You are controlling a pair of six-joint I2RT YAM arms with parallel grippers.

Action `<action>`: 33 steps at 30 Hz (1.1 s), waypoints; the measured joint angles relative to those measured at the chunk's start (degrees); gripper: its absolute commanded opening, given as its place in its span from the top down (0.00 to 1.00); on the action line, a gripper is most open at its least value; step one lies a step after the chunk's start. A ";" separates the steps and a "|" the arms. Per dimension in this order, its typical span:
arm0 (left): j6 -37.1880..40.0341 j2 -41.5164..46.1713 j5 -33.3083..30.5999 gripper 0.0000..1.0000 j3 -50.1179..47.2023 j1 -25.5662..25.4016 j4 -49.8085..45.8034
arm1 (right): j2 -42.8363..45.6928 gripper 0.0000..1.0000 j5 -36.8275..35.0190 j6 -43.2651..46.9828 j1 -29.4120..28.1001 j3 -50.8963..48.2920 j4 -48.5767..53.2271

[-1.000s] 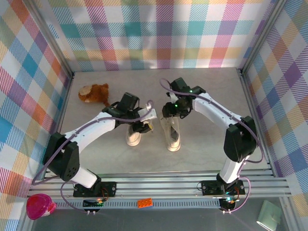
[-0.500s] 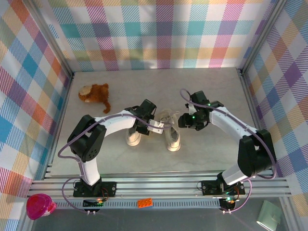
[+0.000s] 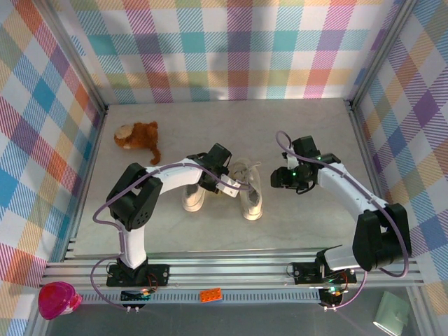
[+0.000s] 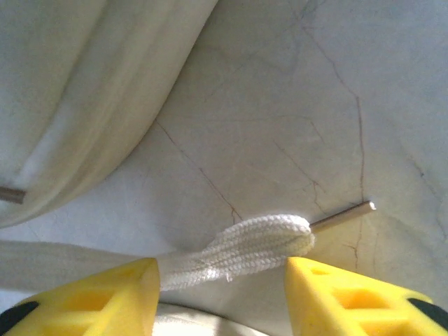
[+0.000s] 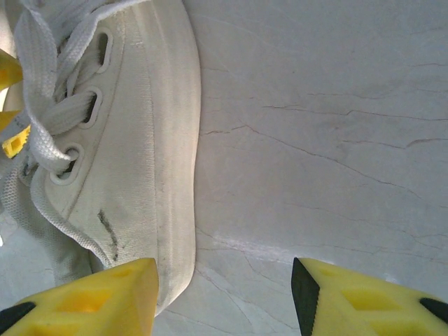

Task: Tie the shoes

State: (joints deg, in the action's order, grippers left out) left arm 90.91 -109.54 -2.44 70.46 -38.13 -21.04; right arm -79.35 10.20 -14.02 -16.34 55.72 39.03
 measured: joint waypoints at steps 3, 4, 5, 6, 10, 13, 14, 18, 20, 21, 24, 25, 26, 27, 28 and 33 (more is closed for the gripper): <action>0.50 -0.76 0.39 0.49 0.70 0.00 -0.94 | 0.72 0.46 0.07 0.46 0.61 -0.35 0.00; 0.52 -0.98 0.46 0.51 1.07 0.00 -1.44 | 1.05 0.46 0.20 0.70 0.70 -0.52 0.00; 0.55 -1.18 0.63 0.53 1.36 0.00 -1.99 | 1.33 0.46 0.28 0.87 0.83 -0.61 0.04; 0.52 -1.42 0.74 0.57 1.73 0.00 -2.71 | 1.66 0.46 0.42 1.11 0.96 -0.68 0.04; -0.09 -1.86 1.07 0.83 2.49 -0.63 -5.44 | 3.13 0.45 0.44 1.42 1.31 -0.83 0.04; -1.16 -1.84 0.68 1.00 2.38 -1.49 -7.52 | 4.15 0.45 0.48 1.42 1.75 -1.38 0.00; -1.55 -1.73 1.18 1.00 2.40 -1.86 -7.50 | 4.39 0.45 0.57 1.42 1.84 -1.62 0.02; -4.70 -1.09 2.21 1.00 1.64 -4.44 -7.85 | 4.70 0.45 1.18 1.40 2.03 -1.84 0.02; -6.73 -0.55 3.08 1.00 1.25 -5.29 -8.92 | 4.85 0.46 1.53 1.40 2.03 -1.84 0.02; -7.96 -0.24 3.61 1.00 1.09 -5.42 -9.55 | 4.92 0.46 1.73 1.40 2.03 -1.84 0.02; -11.39 0.79 5.40 1.00 0.61 -5.60 -10.91 | 4.96 0.46 2.54 1.31 2.03 -1.84 0.00; -12.66 1.51 6.12 1.00 0.33 -5.60 -11.23 | 4.96 0.46 2.82 1.22 2.03 -1.84 0.00; -13.49 2.27 6.67 1.00 0.02 -5.60 -11.32 | 4.96 0.46 3.13 1.18 2.03 -1.84 -0.02; -14.43 3.45 7.37 1.00 -0.42 -5.60 -11.52 | 4.96 0.46 3.58 1.11 2.03 -1.84 -0.04; -15.10 4.83 7.89 1.00 -1.05 -5.60 -11.45 | 4.96 0.46 4.02 0.98 2.03 -1.84 -0.07; -16.22 9.77 8.66 1.00 -3.76 -5.60 -11.58 | 4.96 0.48 5.97 -0.11 2.03 -2.29 -0.87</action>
State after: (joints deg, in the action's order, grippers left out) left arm 74.70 -99.77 6.22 66.70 -43.72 -32.62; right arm -74.39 16.16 -14.13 -14.31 53.43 38.15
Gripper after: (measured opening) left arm 0.060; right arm 0.532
